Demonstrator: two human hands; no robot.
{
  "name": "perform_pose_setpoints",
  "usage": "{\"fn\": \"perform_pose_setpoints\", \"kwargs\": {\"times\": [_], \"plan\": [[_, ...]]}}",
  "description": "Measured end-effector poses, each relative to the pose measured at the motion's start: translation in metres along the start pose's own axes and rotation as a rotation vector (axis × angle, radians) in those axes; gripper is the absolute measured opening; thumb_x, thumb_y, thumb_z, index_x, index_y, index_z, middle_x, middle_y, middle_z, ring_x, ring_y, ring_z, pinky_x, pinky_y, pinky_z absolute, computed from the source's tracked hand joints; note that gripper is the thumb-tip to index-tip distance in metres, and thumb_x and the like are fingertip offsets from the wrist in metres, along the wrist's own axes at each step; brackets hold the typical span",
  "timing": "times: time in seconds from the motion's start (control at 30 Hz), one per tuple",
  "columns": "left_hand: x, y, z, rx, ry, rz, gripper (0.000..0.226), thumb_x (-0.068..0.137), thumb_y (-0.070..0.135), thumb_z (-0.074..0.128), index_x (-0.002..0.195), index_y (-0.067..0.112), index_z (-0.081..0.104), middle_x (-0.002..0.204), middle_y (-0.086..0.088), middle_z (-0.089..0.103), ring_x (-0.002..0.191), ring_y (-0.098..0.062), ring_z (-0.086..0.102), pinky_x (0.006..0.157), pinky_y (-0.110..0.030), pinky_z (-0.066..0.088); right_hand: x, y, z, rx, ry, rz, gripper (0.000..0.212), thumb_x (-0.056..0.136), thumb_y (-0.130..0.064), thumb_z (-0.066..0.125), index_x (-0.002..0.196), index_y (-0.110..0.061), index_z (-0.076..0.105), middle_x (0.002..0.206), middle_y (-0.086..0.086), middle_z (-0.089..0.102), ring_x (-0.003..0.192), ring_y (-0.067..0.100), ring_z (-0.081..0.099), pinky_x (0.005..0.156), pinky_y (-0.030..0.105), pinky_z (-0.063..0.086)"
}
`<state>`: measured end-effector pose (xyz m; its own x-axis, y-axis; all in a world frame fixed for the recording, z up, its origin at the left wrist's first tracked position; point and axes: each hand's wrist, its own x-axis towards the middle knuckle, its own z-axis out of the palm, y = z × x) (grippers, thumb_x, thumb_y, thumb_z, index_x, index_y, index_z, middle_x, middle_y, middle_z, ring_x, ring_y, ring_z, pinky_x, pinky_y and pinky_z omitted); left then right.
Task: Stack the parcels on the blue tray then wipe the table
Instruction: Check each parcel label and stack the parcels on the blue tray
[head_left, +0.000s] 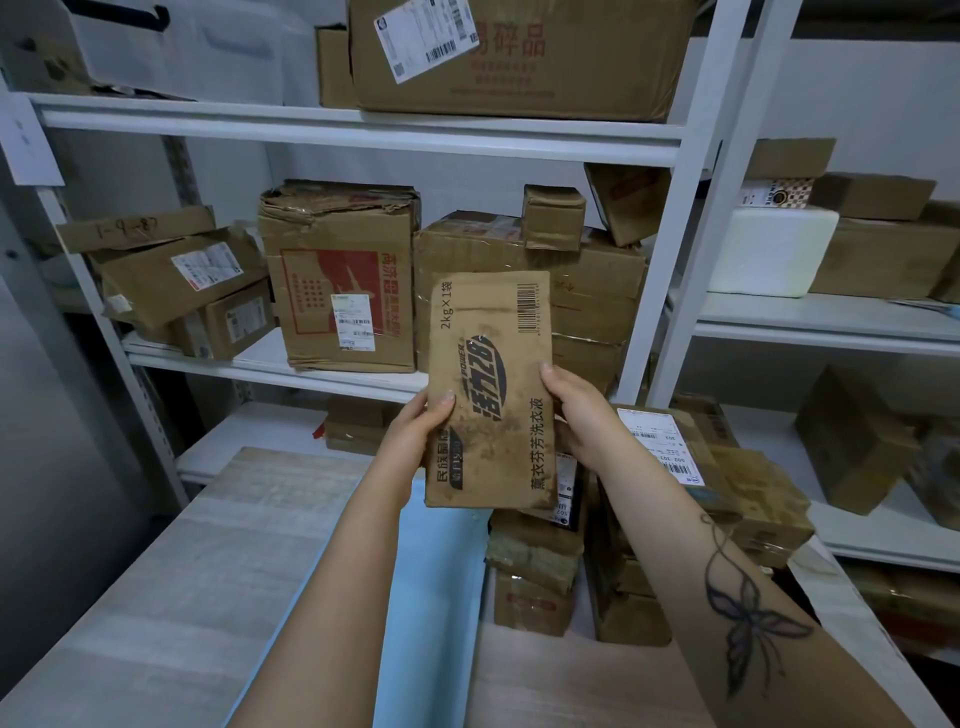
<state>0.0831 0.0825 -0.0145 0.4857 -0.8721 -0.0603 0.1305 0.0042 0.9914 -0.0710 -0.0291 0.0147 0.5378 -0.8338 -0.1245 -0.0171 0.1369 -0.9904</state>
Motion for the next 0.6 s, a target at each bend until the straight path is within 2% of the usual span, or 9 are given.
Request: {"fn": "perform_pose_setpoints", "kwargs": {"times": [0.1, 0.17, 0.23, 0.27, 0.37, 0.43, 0.5, 0.6], "plan": [[0.002, -0.002, -0.005, 0.009, 0.007, 0.016, 0.03, 0.09, 0.028, 0.061, 0.119, 0.029, 0.056, 0.109, 0.002, 0.067, 0.095, -0.014, 0.064, 0.072, -0.028, 0.047, 0.001, -0.003, 0.001, -0.034, 0.045, -0.027, 0.038, 0.1, -0.025, 0.046, 0.137, -0.018, 0.051, 0.126, 0.002, 0.063, 0.119, 0.023, 0.055, 0.103, 0.039, 0.041], [0.002, -0.005, -0.01, 0.031, -0.004, 0.019, 0.037, 0.088, 0.021, 0.064, 0.123, 0.028, 0.053, 0.114, 0.0, 0.065, 0.101, -0.017, 0.062, 0.08, -0.032, 0.048, 0.001, -0.005, 0.002, -0.013, 0.04, -0.03, 0.047, 0.097, -0.019, 0.05, 0.144, -0.022, 0.041, 0.133, 0.003, 0.058, 0.125, 0.025, 0.05, 0.107, 0.045, 0.037], [0.004, -0.007, -0.016, 0.08, -0.024, 0.012, 0.049, 0.085, 0.018, 0.066, 0.13, 0.028, 0.05, 0.121, -0.001, 0.063, 0.11, -0.021, 0.059, 0.094, -0.039, 0.046, -0.001, -0.007, 0.003, 0.077, 0.032, -0.004, 0.064, 0.093, -0.034, 0.055, 0.15, -0.03, 0.025, 0.146, 0.001, 0.044, 0.132, 0.029, 0.042, 0.109, 0.054, 0.033], [0.004, -0.008, -0.018, 0.099, -0.03, 0.01, 0.052, 0.084, 0.017, 0.067, 0.132, 0.029, 0.049, 0.124, -0.002, 0.061, 0.113, -0.023, 0.058, 0.097, -0.04, 0.044, -0.003, -0.01, 0.004, 0.114, 0.031, 0.021, 0.067, 0.091, -0.045, 0.053, 0.15, -0.033, 0.023, 0.148, 0.001, 0.039, 0.134, 0.032, 0.039, 0.108, 0.056, 0.032], [0.003, -0.005, -0.021, 0.12, -0.046, 0.021, 0.053, 0.085, 0.014, 0.066, 0.134, 0.026, 0.048, 0.123, 0.0, 0.062, 0.112, -0.021, 0.057, 0.085, -0.032, 0.045, -0.01, -0.021, 0.008, 0.151, 0.019, 0.095, 0.066, 0.087, -0.067, 0.038, 0.142, -0.031, 0.041, 0.145, 0.005, 0.043, 0.13, 0.035, 0.04, 0.101, 0.054, 0.036], [0.004, -0.002, -0.023, 0.11, -0.052, 0.027, 0.053, 0.085, 0.013, 0.065, 0.134, 0.026, 0.048, 0.12, 0.0, 0.064, 0.112, -0.022, 0.058, 0.09, -0.035, 0.045, -0.012, -0.029, 0.011, 0.141, 0.004, 0.097, 0.069, 0.086, -0.072, 0.032, 0.139, -0.029, 0.046, 0.145, 0.004, 0.044, 0.131, 0.034, 0.039, 0.098, 0.054, 0.035], [0.004, 0.002, -0.027, 0.1, -0.063, 0.039, 0.054, 0.085, 0.011, 0.065, 0.135, 0.026, 0.048, 0.119, 0.0, 0.066, 0.113, -0.023, 0.059, 0.097, -0.041, 0.044, -0.013, -0.036, 0.012, 0.141, -0.006, 0.087, 0.074, 0.084, -0.075, 0.03, 0.14, -0.028, 0.045, 0.147, 0.006, 0.043, 0.133, 0.036, 0.037, 0.103, 0.058, 0.032], [0.005, 0.006, -0.034, 0.118, -0.08, 0.073, 0.057, 0.085, 0.005, 0.063, 0.136, 0.025, 0.047, 0.121, 0.0, 0.065, 0.113, -0.022, 0.06, 0.098, -0.042, 0.045, -0.013, -0.047, 0.013, 0.189, -0.019, 0.091, 0.083, 0.082, -0.077, 0.029, 0.14, -0.02, 0.045, 0.145, 0.013, 0.044, 0.134, 0.039, 0.036, 0.106, 0.065, 0.025]]}}
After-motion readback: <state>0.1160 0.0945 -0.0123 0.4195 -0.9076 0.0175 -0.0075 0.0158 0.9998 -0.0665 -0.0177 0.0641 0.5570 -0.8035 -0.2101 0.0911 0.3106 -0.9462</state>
